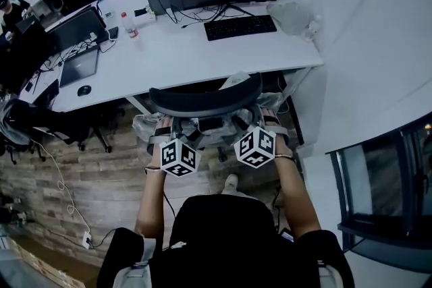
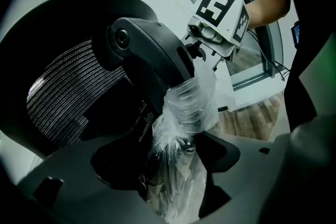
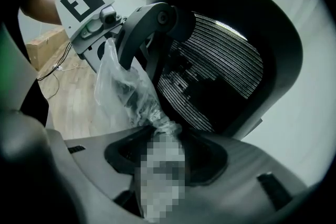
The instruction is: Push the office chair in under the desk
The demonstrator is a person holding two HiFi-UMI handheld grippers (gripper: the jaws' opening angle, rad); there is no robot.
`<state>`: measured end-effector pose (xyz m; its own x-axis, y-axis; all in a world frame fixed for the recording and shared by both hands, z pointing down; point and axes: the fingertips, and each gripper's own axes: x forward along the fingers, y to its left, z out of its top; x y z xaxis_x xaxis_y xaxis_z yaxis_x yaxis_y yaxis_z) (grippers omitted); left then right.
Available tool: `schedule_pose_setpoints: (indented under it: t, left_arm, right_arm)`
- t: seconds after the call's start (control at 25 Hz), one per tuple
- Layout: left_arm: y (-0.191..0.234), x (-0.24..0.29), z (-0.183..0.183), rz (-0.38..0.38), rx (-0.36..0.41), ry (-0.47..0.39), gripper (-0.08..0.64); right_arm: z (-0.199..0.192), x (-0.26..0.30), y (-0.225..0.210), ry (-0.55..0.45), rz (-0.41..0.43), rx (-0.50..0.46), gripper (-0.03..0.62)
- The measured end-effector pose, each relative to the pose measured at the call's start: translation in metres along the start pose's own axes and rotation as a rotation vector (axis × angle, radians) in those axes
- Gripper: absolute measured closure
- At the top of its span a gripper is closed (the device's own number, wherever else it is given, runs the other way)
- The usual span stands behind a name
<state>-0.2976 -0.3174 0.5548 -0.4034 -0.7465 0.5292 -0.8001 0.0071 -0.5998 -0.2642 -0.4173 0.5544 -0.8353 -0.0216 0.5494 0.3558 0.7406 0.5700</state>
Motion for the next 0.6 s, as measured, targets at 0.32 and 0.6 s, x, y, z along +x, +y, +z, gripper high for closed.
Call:
schedule_pose_setpoints:
  t: [0.32,0.6]
  left_arm:
    - [0.016,0.009,-0.006,0.006,-0.037,0.014,0.215]
    - [0.023,0.019,-0.008,0.037,-0.048,0.009,0.212]
  right_arm:
    - [0.008,0.015,-0.009,-0.046,0.035,-0.033,0.402]
    - [0.008,0.025,-0.016,-0.072,0.040,-0.050,0.403]
